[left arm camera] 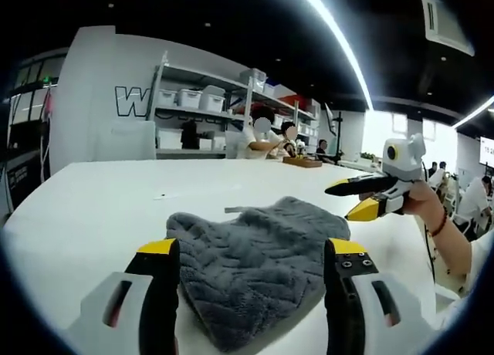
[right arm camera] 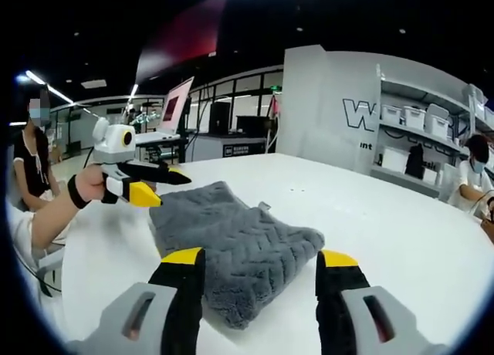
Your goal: Open the folded towel by lifting each exposed corner and separating the folded layers until the towel lies flat within the target outline without major curled edges
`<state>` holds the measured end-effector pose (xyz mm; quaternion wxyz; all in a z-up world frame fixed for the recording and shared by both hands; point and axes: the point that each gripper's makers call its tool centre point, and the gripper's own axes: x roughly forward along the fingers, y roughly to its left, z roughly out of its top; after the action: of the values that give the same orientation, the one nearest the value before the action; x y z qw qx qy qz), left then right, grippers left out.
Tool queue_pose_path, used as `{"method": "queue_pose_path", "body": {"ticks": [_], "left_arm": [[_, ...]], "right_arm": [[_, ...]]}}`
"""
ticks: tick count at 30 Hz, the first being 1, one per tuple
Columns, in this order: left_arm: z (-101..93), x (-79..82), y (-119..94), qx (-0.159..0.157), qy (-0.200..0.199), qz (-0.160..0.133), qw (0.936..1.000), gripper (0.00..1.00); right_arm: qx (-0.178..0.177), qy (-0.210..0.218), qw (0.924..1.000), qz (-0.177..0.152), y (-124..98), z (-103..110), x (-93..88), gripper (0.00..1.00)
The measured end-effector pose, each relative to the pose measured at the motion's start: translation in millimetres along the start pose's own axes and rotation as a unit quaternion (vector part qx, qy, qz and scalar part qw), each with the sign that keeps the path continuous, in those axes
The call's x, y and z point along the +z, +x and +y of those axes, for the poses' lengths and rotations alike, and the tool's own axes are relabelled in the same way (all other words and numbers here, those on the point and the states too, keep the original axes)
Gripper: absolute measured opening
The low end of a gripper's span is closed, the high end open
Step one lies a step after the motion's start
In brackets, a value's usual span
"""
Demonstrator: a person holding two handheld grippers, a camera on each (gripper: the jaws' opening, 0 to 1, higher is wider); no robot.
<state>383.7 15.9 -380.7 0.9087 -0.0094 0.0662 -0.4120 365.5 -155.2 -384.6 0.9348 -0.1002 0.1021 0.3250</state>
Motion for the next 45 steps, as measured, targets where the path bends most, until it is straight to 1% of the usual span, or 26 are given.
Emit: {"method": "queue_pose_path", "body": {"ticks": [7,12,14,15,17,19,21,23,24,25,26,28,30,31,33,35,37,38,39,41,45], "left_arm": [[2.1,-2.7,2.6,0.002,-0.004,0.008,1.0000,0.73],[7.1,-6.9,4.5,0.011,-0.002,0.014,0.9998,0.73],[6.9,-7.9,5.5,0.008,-0.004,0.016,0.9998,0.73],[6.1,-13.2,7.9,0.005,-0.007,0.023,0.9997,0.73],[3.6,-12.4,9.7,0.000,-0.009,0.020,0.9998,0.73],[4.8,-11.3,12.2,0.002,-0.011,0.017,0.9998,0.73],[12.2,-18.9,18.0,0.010,-0.015,0.029,0.9994,0.73],[14.2,-21.8,19.1,0.014,-0.013,0.032,0.9993,0.73],[14.7,-21.8,19.1,0.015,-0.016,0.030,0.9993,0.73],[15.5,-21.7,19.6,0.016,-0.018,0.030,0.9993,0.73],[22.0,-18.7,21.9,0.019,-0.020,0.028,0.9992,0.73],[27.1,-18.7,25.2,0.023,-0.028,0.026,0.9990,0.72],[25.2,-20.4,23.3,0.029,-0.030,0.026,0.9988,0.72],[22.5,-20.1,22.4,0.031,-0.032,0.020,0.9988,0.72],[22.7,-19.9,23.2,0.037,-0.036,0.016,0.9985,0.72],[24.9,-24.0,25.3,0.042,-0.040,0.019,0.9982,0.72],[23.1,-32.4,27.6,0.050,-0.044,0.027,0.9974,0.71],[22.6,-35.1,29.4,0.051,-0.041,0.030,0.9974,0.71],[23.4,-36.3,29.8,0.054,-0.046,0.029,0.9971,0.71],[24.6,-36.8,30.8,0.059,-0.049,0.027,0.9967,0.71],[24.7,-38.7,33.5,0.068,-0.042,0.032,0.9963,0.70]], "right_arm": [[0.004,0.006,1.0000,0.001,4.4,-0.5,-0.2,0.54],[0.003,0.011,0.9999,0.000,6.5,-1.9,0.6,0.53],[0.004,0.013,0.9999,0.001,6.9,-1.5,0.6,0.55],[0.001,0.015,0.9999,0.001,8.0,-4.0,0.0,0.57],[0.000,0.021,0.9998,0.001,9.3,-6.6,-0.8,0.55],[-0.002,0.023,0.9997,0.005,10.1,-8.2,-2.9,0.55],[-0.004,0.030,0.9995,0.009,13.4,-12.5,-7.7,0.55],[-0.003,0.026,0.9996,0.011,15.6,-12.8,-8.9,0.54],[-0.004,0.011,0.9998,0.015,18.6,-12.2,-10.0,0.54],[-0.004,0.013,0.9997,0.019,21.6,-13.6,-11.2,0.54],[-0.001,0.012,0.9998,0.017,22.5,-12.9,-10.9,0.54],[0.006,0.015,0.9997,0.018,27.0,-11.3,-11.7,0.53],[0.000,0.022,0.9996,0.019,29.6,-15.2,-12.1,0.52],[-0.004,0.020,0.9996,0.021,28.6,-14.0,-13.9,0.51],[-0.005,0.031,0.9993,0.020,28.1,-11.6,-15.7,0.51],[-0.004,0.040,0.9990,0.019,31.6,-13.3,-15.4,0.51],[-0.005,0.047,0.9987,0.016,31.8,-13.8,-15.8,0.50],[-0.007,0.062,0.9980,0.014,32.4,-15.0,-18.3,0.50],[-0.014,0.055,0.9983,0.015,31.7,-16.4,-20.9,0.51],[-0.010,0.069,0.9976,0.007,31.0,-15.2,-20.3,0.50],[-0.014,0.071,0.9973,0.011,35.3,-12.4,-22.3,0.50]]}}
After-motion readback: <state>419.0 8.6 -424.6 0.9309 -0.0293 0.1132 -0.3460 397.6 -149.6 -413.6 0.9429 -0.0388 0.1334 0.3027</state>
